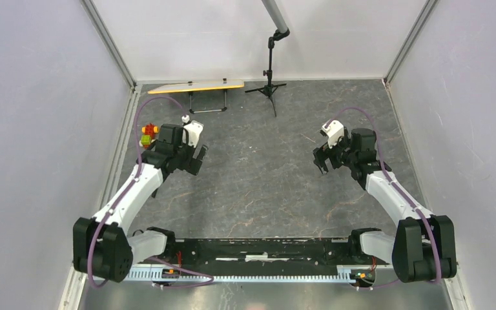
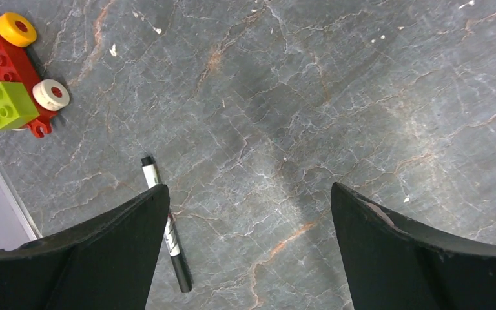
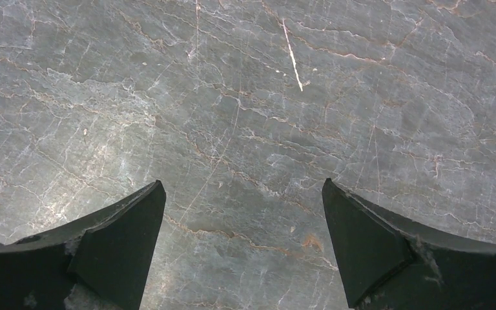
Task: Write a sentence on the whiteboard
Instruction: Move the whiteboard to the center of the board.
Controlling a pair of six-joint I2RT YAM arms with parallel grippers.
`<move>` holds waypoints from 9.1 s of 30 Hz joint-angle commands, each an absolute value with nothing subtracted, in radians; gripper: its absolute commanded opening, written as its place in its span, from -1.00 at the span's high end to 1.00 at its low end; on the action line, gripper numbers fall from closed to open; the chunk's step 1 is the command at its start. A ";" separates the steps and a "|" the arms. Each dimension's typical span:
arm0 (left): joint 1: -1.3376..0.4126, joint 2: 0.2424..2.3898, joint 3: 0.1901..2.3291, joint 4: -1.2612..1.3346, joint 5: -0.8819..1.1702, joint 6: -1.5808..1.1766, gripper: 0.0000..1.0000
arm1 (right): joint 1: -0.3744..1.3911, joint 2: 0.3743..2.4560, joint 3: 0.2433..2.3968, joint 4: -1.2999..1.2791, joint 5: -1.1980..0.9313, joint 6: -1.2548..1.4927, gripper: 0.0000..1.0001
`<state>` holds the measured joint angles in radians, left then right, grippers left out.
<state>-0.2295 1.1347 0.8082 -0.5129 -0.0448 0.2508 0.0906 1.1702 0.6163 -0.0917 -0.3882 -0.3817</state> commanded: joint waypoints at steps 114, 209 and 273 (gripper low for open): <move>-0.299 2.182 1.285 0.096 -0.180 1.575 0.70 | 0.087 1.243 0.634 -0.137 -0.405 -0.468 -0.95; -0.096 2.732 1.861 0.663 0.186 1.708 0.95 | 0.086 1.326 0.630 -0.171 -0.454 -0.483 -0.95; -0.302 2.098 0.584 1.158 0.171 1.757 0.95 | 0.088 1.264 0.644 -0.187 -0.515 -0.485 -0.95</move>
<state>-0.2859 2.1372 0.6453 1.2205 0.2001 1.7401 0.0898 1.2911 0.6163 -0.1974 -0.4862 -0.4770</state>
